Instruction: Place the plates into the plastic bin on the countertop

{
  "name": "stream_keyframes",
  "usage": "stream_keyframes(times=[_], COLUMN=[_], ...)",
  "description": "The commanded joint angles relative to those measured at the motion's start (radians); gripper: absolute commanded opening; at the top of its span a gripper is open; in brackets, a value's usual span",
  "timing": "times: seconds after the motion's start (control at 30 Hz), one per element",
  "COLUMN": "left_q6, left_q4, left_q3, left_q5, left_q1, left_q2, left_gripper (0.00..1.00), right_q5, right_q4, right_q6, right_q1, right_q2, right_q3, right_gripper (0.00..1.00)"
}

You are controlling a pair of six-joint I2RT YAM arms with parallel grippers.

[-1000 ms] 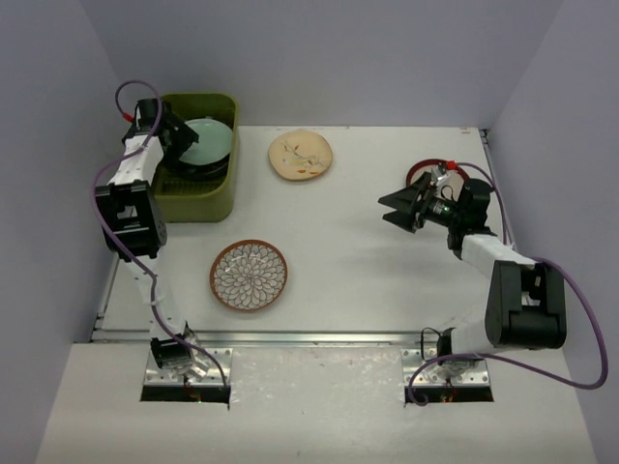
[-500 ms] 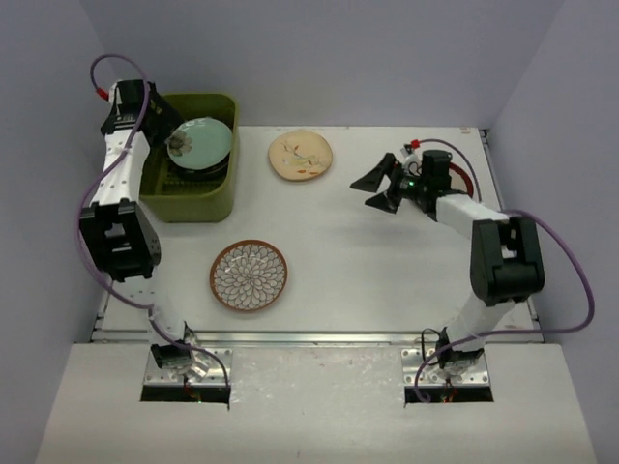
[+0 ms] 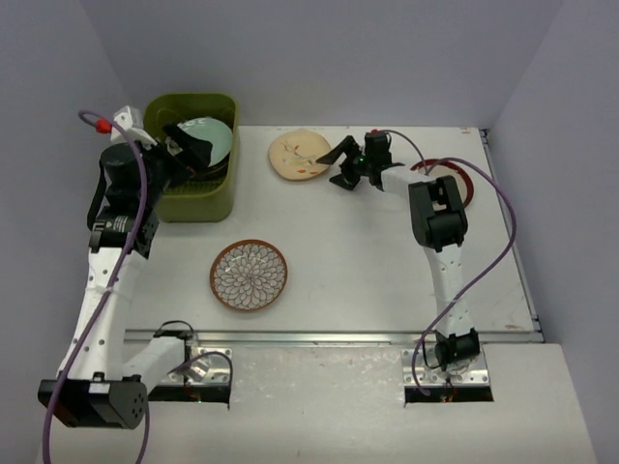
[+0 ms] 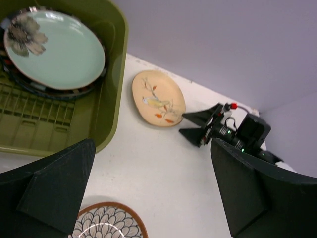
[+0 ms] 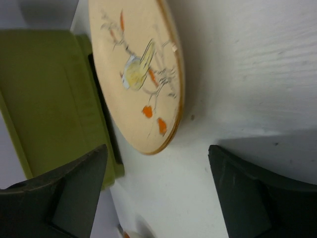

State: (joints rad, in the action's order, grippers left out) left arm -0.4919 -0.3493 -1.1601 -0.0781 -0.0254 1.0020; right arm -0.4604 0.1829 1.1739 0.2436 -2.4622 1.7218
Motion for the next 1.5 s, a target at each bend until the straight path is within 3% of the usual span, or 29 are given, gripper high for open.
stream_keyframes(times=[0.0, 0.07, 0.23, 0.27, 0.3, 0.37, 0.43, 0.57, 0.63, 0.8, 1.07, 1.3, 1.47], left_q6=[0.028, 0.035, 0.059, 0.058, 0.058, 0.058, 0.058, 0.054, 0.043, -0.009, -0.047, 0.012, -0.076], left_q4=[-0.008, -0.011, -0.021, -0.018, -0.013, -0.003, 0.004, 0.031, 0.047, 0.133, 0.214, 0.098, 0.238], left_q3=[0.003, -0.007, 0.0, 0.009, 0.01, 0.033, 0.052, 0.08, 0.086, 0.121, 0.083, -0.047, -0.027], left_q5=[-0.076, -0.078, -0.059, -0.06, -0.066, -0.08, -0.099, -0.172, -0.219, -0.338, -0.375, -0.342, -0.429], left_q1=[0.044, 0.058, 0.07, 0.07, 0.07, 0.07, 0.07, 0.078, 0.091, 0.144, 0.248, 0.252, 0.254], left_q2=[0.043, 0.046, 0.049, 0.05, 0.052, 0.057, 0.062, 0.085, 0.107, 0.177, 0.3, 0.456, 0.466], left_gripper=[1.0, 1.0, 1.0, 1.0, 1.0, 1.0, 1.0, 1.0, 1.0, 1.0, 1.0, 1.0, 0.95], right_q5=[0.237, 0.253, 0.264, 0.246, 0.23, 0.172, 0.131, 0.101, 0.047, -0.165, -0.463, -0.623, -0.671], right_q4=[-0.227, -0.284, -0.413, -0.406, -0.398, -0.304, -0.124, 0.206, 0.36, 0.559, 0.508, 0.557, 0.536], right_q6=[0.025, 0.019, -0.037, -0.032, -0.031, -0.009, 0.051, 0.161, 0.185, 0.219, 0.059, 0.028, 0.01], right_q1=[-0.002, 0.003, 0.02, 0.02, 0.02, 0.018, 0.008, -0.036, -0.068, -0.163, -0.191, -0.189, -0.148], right_q2=[-0.108, -0.146, -0.26, -0.273, -0.277, -0.236, -0.174, 0.134, 0.229, 0.415, 0.673, 0.798, 0.844], right_q3=[0.109, 0.178, 0.385, 0.393, 0.392, 0.328, 0.154, -0.305, -0.418, -0.649, -0.79, -0.824, -0.811], right_gripper=[0.74, 0.55, 0.32, 0.23, 0.22, 0.0, 0.0, 0.0, 0.0, 0.0, 0.0, 0.0, 0.0])
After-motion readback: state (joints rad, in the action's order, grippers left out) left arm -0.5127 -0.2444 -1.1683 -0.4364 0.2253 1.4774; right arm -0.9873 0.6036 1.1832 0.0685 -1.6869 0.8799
